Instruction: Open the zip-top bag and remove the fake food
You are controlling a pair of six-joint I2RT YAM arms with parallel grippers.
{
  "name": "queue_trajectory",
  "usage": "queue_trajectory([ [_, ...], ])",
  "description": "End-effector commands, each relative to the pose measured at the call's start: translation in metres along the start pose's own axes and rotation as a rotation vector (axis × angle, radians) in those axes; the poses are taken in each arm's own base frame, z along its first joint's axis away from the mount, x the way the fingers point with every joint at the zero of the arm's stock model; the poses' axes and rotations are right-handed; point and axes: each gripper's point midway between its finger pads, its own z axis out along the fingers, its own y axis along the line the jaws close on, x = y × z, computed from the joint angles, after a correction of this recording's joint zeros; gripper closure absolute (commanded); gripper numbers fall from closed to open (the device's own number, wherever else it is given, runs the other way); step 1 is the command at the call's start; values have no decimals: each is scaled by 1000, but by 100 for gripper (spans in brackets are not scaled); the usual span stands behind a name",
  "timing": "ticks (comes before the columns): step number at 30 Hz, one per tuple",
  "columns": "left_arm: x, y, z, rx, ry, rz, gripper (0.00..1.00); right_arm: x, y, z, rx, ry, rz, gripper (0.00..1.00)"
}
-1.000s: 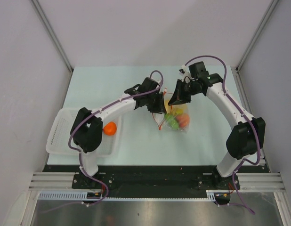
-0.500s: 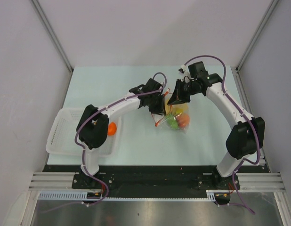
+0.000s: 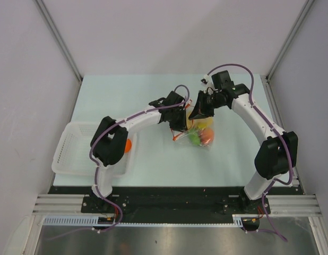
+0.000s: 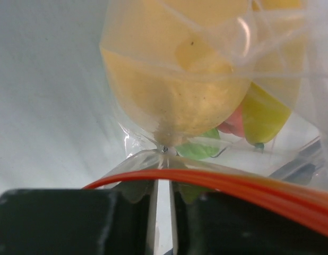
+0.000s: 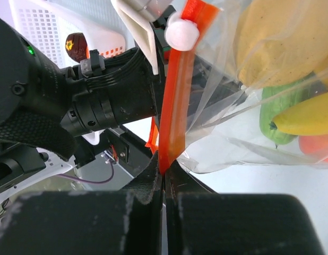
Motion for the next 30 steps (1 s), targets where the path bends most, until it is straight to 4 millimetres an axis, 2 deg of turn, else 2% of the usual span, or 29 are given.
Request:
queue_trajectory([
  [1,-24,-22,-7,54,-84,24,90,0,5,-3,-22,-8,-27,100],
  [3,-30,-27,-13,60,-100,44,100,0,0,0,-3,-10,-28,100],
  [8,-42,-41,-43,75,-143,115,100,-15,-21,10,58,-44,-35,100],
  [13,-55,-53,-73,77,-184,171,100,-46,-35,13,98,-110,-47,100],
  [21,-62,-49,-102,30,-211,207,100,-85,-44,18,126,-171,-77,100],
  [24,-72,-47,-125,13,-260,227,100,-98,-43,22,119,-183,-95,100],
  [27,-86,-39,-148,-21,-320,248,100,-108,-42,31,109,-185,-118,100],
  [30,-99,-20,-167,-95,-365,231,100,-118,-40,36,100,-194,-134,100],
])
